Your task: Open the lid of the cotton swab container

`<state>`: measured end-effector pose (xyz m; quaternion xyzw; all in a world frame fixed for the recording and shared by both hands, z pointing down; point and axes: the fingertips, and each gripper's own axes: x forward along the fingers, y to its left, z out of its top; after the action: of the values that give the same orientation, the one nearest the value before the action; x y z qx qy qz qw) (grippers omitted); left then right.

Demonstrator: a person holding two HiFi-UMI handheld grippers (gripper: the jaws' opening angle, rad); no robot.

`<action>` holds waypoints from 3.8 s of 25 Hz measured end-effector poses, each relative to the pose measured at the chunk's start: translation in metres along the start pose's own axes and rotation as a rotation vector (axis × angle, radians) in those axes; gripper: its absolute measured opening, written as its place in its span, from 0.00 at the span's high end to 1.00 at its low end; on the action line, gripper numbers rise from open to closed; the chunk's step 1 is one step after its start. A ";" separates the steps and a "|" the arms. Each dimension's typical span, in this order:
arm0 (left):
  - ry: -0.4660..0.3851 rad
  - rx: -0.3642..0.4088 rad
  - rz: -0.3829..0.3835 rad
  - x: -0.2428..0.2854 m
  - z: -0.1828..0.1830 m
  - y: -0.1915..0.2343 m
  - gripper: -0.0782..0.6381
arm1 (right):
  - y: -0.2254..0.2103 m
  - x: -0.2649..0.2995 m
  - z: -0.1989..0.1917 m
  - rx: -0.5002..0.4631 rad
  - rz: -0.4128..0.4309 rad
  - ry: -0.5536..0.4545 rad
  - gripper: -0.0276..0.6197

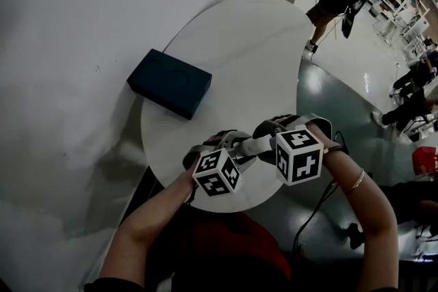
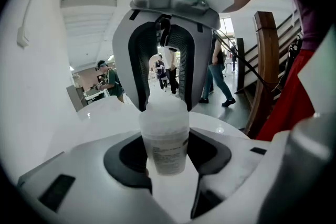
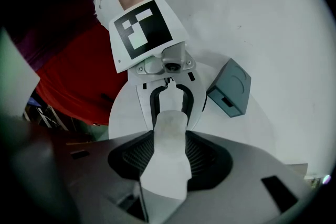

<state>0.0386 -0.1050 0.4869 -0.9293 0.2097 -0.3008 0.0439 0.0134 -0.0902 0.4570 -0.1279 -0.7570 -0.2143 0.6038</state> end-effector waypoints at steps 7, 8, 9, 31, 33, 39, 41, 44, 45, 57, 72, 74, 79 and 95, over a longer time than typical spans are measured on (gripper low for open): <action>0.028 0.100 0.019 -0.004 -0.004 -0.001 0.59 | 0.002 -0.003 0.005 0.025 0.058 -0.029 0.66; 0.024 0.098 0.016 -0.005 -0.003 -0.002 0.59 | 0.002 -0.004 0.006 0.030 0.062 -0.036 0.66; 0.020 0.096 0.013 -0.005 -0.003 -0.002 0.59 | 0.002 -0.005 0.006 0.035 0.066 -0.041 0.66; -0.003 0.052 0.013 -0.005 -0.001 0.004 0.59 | -0.005 -0.008 0.005 0.021 0.040 -0.079 0.66; -0.002 0.052 0.016 -0.006 0.001 0.005 0.59 | -0.005 -0.009 0.005 0.016 0.034 -0.076 0.66; -0.004 0.014 0.026 -0.007 -0.001 0.007 0.59 | -0.009 -0.011 0.004 0.006 -0.021 -0.071 0.66; -0.009 -0.002 0.028 -0.007 0.000 0.008 0.59 | -0.010 -0.013 0.004 0.017 -0.039 -0.082 0.66; -0.008 -0.012 0.027 -0.006 0.000 0.008 0.59 | -0.010 -0.014 0.002 0.017 -0.051 -0.081 0.66; -0.008 -0.017 0.026 -0.006 0.000 0.008 0.59 | -0.010 -0.014 0.002 0.013 -0.057 -0.080 0.66; 0.008 -0.025 0.043 -0.003 -0.005 0.017 0.59 | -0.022 -0.020 -0.001 0.038 -0.162 -0.097 0.66; -0.001 -0.127 0.045 -0.005 -0.005 0.022 0.59 | -0.043 -0.042 -0.009 0.164 -0.361 -0.194 0.66; -0.015 -0.159 0.052 -0.007 -0.004 0.024 0.59 | -0.048 -0.045 -0.013 0.202 -0.397 -0.210 0.66; -0.024 -0.198 0.075 -0.011 -0.008 0.033 0.59 | -0.059 -0.049 -0.021 0.342 -0.465 -0.309 0.66; -0.035 -0.311 0.159 -0.016 -0.010 0.051 0.59 | -0.062 -0.055 -0.040 0.916 -0.526 -0.780 0.70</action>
<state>0.0027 -0.1439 0.4752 -0.9105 0.3257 -0.2439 -0.0732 0.0331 -0.1602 0.4004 0.2631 -0.9411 0.0513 0.2059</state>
